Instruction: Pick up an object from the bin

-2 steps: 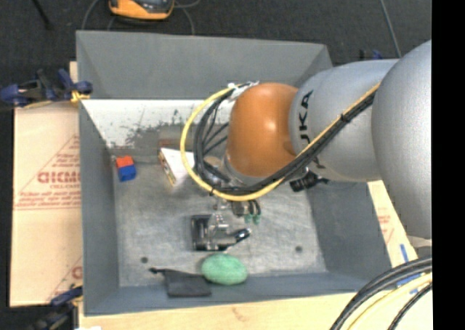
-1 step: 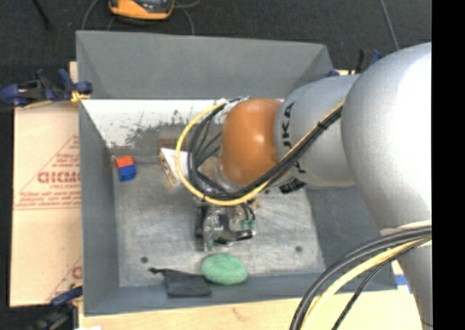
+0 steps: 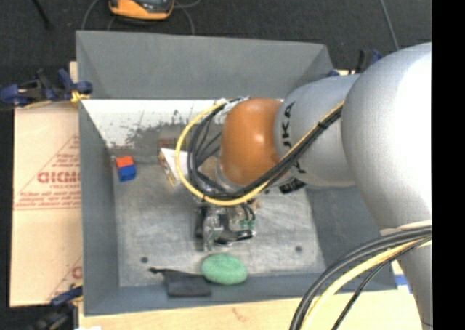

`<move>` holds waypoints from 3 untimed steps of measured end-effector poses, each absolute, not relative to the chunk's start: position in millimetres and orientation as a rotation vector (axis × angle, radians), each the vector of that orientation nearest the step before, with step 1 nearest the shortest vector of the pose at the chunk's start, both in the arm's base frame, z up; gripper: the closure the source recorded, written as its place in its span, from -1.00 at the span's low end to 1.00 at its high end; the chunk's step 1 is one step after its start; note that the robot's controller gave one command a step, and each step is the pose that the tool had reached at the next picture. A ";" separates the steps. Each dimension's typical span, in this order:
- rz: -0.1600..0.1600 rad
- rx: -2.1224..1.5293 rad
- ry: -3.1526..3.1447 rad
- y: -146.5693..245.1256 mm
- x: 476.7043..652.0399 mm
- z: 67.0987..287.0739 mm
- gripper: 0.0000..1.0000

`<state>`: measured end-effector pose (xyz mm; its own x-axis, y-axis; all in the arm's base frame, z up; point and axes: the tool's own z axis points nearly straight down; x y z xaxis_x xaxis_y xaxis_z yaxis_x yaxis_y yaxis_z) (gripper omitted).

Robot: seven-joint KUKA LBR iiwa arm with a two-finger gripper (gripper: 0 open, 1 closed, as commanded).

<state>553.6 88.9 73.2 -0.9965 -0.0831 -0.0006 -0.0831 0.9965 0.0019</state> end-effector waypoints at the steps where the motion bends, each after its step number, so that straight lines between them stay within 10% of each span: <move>1: 0.001 -0.109 3.146 93.1 550.8 115.1 1.00; 3: 0.005 -0.079 3.122 89.6 569.6 144.3 1.00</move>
Offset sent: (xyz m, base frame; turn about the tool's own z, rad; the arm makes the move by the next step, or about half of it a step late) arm 0.0059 -0.0046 0.2135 0.0752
